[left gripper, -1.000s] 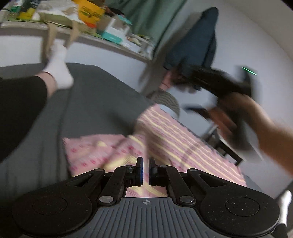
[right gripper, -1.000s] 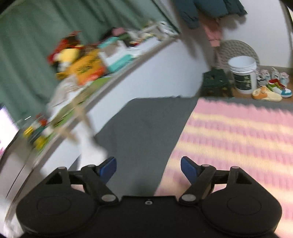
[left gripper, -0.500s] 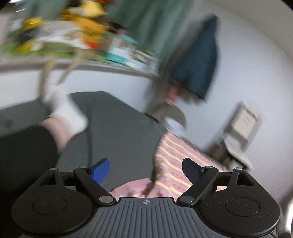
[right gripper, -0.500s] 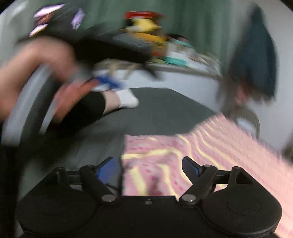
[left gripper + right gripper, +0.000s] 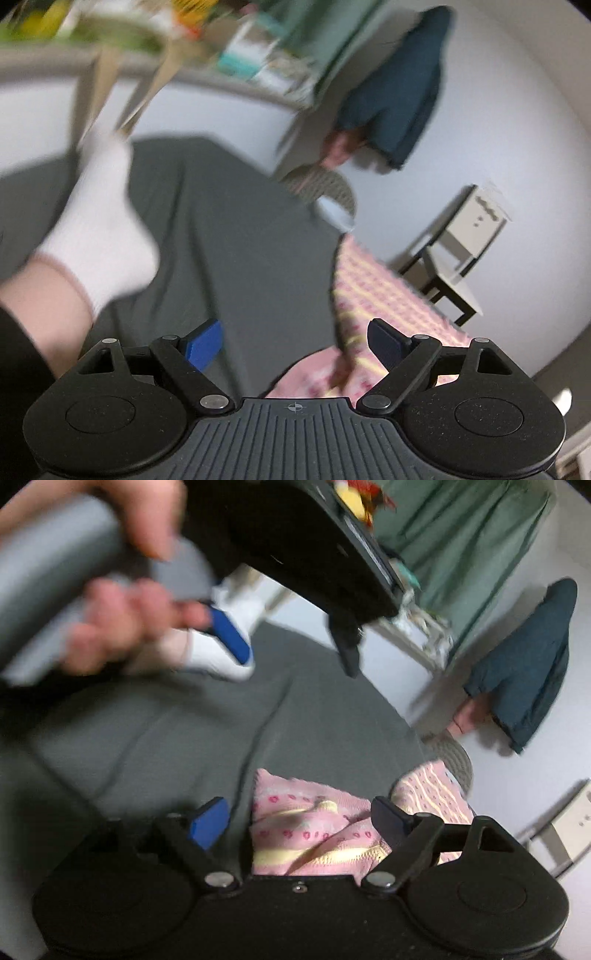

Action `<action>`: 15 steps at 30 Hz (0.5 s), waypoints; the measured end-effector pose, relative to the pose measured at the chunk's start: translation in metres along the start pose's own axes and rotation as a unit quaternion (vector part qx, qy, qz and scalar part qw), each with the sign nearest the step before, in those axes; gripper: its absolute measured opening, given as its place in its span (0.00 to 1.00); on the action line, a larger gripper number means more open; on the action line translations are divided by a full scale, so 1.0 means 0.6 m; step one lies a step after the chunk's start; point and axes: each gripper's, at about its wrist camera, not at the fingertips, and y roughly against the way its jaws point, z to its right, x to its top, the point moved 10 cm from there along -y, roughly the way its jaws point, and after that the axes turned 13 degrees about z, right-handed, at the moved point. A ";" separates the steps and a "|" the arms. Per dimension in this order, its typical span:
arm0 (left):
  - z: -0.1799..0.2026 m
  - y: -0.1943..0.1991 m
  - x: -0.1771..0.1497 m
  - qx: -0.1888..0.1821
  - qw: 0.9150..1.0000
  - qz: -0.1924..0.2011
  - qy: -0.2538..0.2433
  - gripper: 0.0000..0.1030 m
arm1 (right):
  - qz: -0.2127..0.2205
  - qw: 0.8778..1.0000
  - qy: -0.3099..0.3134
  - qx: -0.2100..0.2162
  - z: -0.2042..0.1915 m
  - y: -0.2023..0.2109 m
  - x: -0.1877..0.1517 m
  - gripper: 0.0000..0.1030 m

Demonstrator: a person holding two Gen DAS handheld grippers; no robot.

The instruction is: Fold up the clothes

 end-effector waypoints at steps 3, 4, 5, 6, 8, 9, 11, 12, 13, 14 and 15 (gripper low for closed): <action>-0.023 -0.007 -0.012 -0.005 1.000 -0.009 0.019 0.84 | -0.016 0.998 0.053 0.014 -0.015 -0.017 -0.009 0.54; -0.030 -0.010 -0.016 -0.006 1.000 -0.011 0.026 0.84 | -0.021 0.997 0.071 0.018 -0.020 -0.023 -0.012 0.50; -0.038 -0.012 -0.020 -0.008 0.999 -0.014 0.032 0.84 | -0.026 0.995 0.089 0.023 -0.025 -0.028 -0.015 0.49; -0.041 -0.012 -0.025 -0.009 0.999 -0.015 0.036 0.84 | -0.031 0.993 0.107 0.027 -0.030 -0.034 -0.017 0.49; -0.044 -0.010 -0.034 -0.014 0.999 -0.015 0.042 0.84 | -0.041 0.988 0.143 0.036 -0.040 -0.045 -0.023 0.49; -0.047 -0.012 -0.036 -0.016 0.999 -0.016 0.046 0.84 | -0.038 0.985 0.166 0.038 -0.049 -0.050 -0.024 0.49; -0.049 -0.012 -0.039 -0.019 0.998 -0.018 0.059 0.84 | -0.035 0.979 0.196 0.037 -0.061 -0.064 -0.024 0.49; -0.049 -0.011 -0.040 -0.023 0.998 -0.018 0.064 0.84 | -0.034 0.978 0.203 0.035 -0.065 -0.072 -0.024 0.48; -0.048 -0.010 -0.040 -0.026 0.997 -0.016 0.068 0.84 | -0.034 0.976 0.211 0.033 -0.068 -0.080 -0.025 0.46; -0.046 -0.009 -0.040 -0.028 0.997 -0.014 0.070 0.84 | -0.034 0.976 0.213 0.032 -0.071 -0.088 -0.025 0.35; -0.045 -0.009 -0.040 -0.030 0.997 -0.012 0.072 0.84 | -0.045 0.982 0.177 0.040 -0.067 -0.095 -0.026 0.18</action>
